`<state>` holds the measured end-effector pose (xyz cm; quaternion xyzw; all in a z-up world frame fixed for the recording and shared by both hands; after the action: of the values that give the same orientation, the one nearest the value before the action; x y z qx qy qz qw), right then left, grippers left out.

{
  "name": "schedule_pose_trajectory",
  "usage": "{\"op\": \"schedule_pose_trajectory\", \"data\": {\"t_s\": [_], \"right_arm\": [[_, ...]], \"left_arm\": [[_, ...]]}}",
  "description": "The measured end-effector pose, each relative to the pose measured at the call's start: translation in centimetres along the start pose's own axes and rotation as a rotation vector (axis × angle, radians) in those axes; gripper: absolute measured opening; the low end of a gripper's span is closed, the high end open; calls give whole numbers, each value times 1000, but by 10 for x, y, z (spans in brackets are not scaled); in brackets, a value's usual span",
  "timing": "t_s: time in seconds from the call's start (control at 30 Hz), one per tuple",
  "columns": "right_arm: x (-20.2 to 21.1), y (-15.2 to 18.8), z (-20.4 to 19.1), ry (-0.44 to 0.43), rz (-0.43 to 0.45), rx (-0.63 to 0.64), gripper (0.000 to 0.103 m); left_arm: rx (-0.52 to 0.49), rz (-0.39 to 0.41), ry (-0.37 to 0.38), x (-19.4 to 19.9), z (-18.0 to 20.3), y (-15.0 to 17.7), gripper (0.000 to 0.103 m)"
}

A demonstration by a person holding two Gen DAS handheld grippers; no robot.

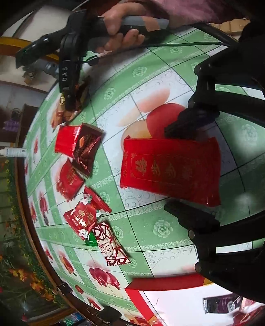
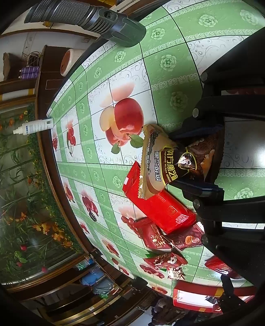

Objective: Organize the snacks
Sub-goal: 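Grasp the long red packet with the left gripper while the right lifts the jerky bag, then carry both packets over the tray and open both grippers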

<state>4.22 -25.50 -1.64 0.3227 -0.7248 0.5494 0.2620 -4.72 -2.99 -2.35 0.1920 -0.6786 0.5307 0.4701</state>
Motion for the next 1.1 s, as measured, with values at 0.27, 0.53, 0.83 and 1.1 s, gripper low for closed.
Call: {"op": "schedule_pose_trajectory", "data": {"t_s": [0.27, 0.53, 0.83, 1.1], "right_arm": [[3, -1, 1, -3, 20, -11, 38], [23, -9, -3, -57, 129, -22, 35], [39, -12, -17, -121, 211, 6, 35], [41, 1, -56, -233, 206, 13, 35]], "left_arm": [[37, 63, 8, 8, -2, 5, 44], [85, 194, -22, 51, -10, 7, 44], [150, 368, -131, 120, -45, 19, 44], [256, 407, -208, 140, -88, 42, 44]]}}
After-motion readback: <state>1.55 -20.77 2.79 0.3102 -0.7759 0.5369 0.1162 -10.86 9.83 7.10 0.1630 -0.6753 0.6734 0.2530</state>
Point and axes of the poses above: each gripper's, at about its wrist camera, not at the fingertips, and x roughly against the way its jaws point, z to its right, y to its underside, the point moved 4 cm from there along -x, roughly the way its jaws point, and after that the axes turned 2 degrees about z, right-handed, at the moved point
